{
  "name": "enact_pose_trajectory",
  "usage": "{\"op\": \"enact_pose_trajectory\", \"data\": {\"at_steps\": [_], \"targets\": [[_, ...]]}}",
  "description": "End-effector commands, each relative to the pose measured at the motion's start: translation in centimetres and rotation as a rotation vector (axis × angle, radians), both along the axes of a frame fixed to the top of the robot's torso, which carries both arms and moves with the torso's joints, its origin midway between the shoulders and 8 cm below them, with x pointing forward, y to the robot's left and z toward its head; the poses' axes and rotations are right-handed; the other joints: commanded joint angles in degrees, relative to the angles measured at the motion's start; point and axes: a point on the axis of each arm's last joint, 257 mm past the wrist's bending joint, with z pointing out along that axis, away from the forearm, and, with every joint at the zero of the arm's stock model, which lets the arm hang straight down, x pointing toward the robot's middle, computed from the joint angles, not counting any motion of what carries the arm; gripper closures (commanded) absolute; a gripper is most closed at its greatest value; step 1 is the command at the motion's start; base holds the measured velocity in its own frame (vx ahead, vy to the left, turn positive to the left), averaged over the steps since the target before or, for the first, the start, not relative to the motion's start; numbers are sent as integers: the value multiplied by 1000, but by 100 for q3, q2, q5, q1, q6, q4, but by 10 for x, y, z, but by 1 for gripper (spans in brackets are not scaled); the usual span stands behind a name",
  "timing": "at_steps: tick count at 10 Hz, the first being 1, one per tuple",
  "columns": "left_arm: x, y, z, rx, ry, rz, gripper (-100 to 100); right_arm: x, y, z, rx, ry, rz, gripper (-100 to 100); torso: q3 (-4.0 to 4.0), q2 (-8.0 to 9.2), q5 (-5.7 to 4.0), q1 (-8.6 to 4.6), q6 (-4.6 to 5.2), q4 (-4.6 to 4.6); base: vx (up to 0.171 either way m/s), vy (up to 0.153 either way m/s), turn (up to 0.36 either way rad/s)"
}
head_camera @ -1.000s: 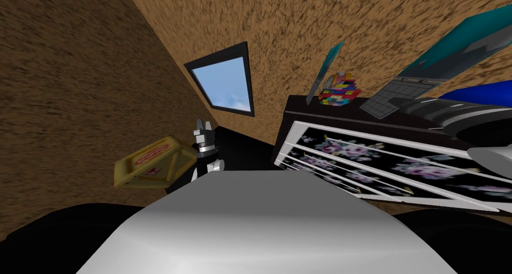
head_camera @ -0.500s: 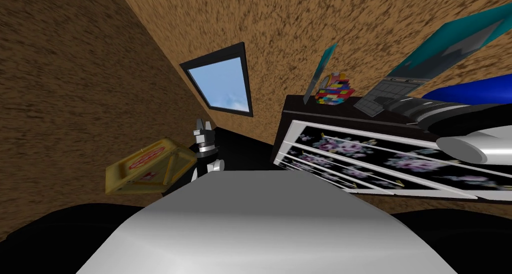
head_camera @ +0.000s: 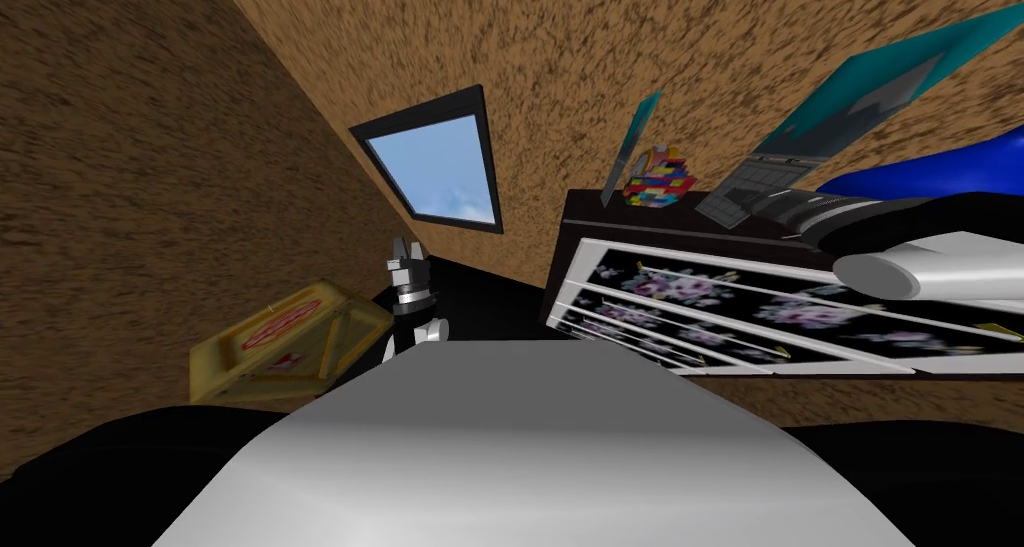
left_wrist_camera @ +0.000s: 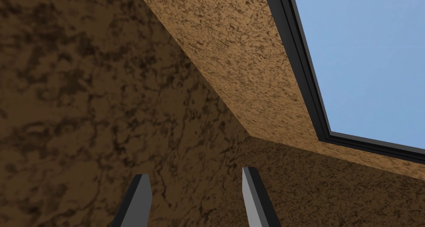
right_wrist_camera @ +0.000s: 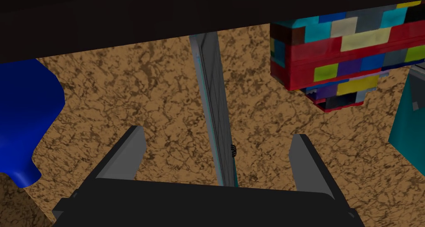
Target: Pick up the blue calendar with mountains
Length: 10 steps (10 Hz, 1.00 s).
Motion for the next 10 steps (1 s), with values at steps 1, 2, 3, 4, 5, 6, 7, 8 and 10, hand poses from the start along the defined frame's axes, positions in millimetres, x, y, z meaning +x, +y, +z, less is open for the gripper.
{"op": "enact_pose_trajectory", "data": {"at_steps": [1, 2, 3, 4, 5, 6, 7, 8, 10], "targets": [[0, 0, 0, 0, 0, 0, 0, 9, 7, 11, -8, -25, 17, -100, 0, 0, 0, 0, 0, 0, -2, 2, 17], [0, 0, 0, 0, 0, 0, 0, 22, 4, 6, -17, 9, 23, -100, -1, -2, 0, -4, 1, 0, -13, 19, -252], [0, 0, 0, 0, 0, 0, 0, 28, 8, 1, -5, 11, 35, -100, 2, 3, -1, -1, 9, 1, -13, 32, -152], [0, 0, 0, 0, 0, 0, 0, 34, 13, 8, -27, 3, 48, -100, 3, 4, 0, 3, 3, 1, -4, 18, 18], [0, 0, 0, 0, 0, 0, 0, 38, 17, 19, -28, -22, 57, -100, 0, 0, 1, 2, 0, 0, 1, 3, 32], [0, 0, 0, 0, 0, 0, 0, 46, 10, 11, -36, 21, 52, -100, -1, -2, 0, -3, 1, 0, -5, 14, -201], [0, 0, 0, 0, 0, 0, 0, 53, 16, 10, -36, 21, 66, -100, 1, 1, -1, -2, 8, 1, -11, 31, -168], [0, 0, 0, 0, 0, 0, 0, 58, 21, 12, -57, 21, 78, -100, 2, 4, 0, 3, 4, 1, -9, 20, -17], [0, 0, 0, 0, 0, 0, 0, 64, 28, 31, -58, -20, 91, -100, 0, 0, 1, -1, 1, 0, -2, 2, 14]]}}
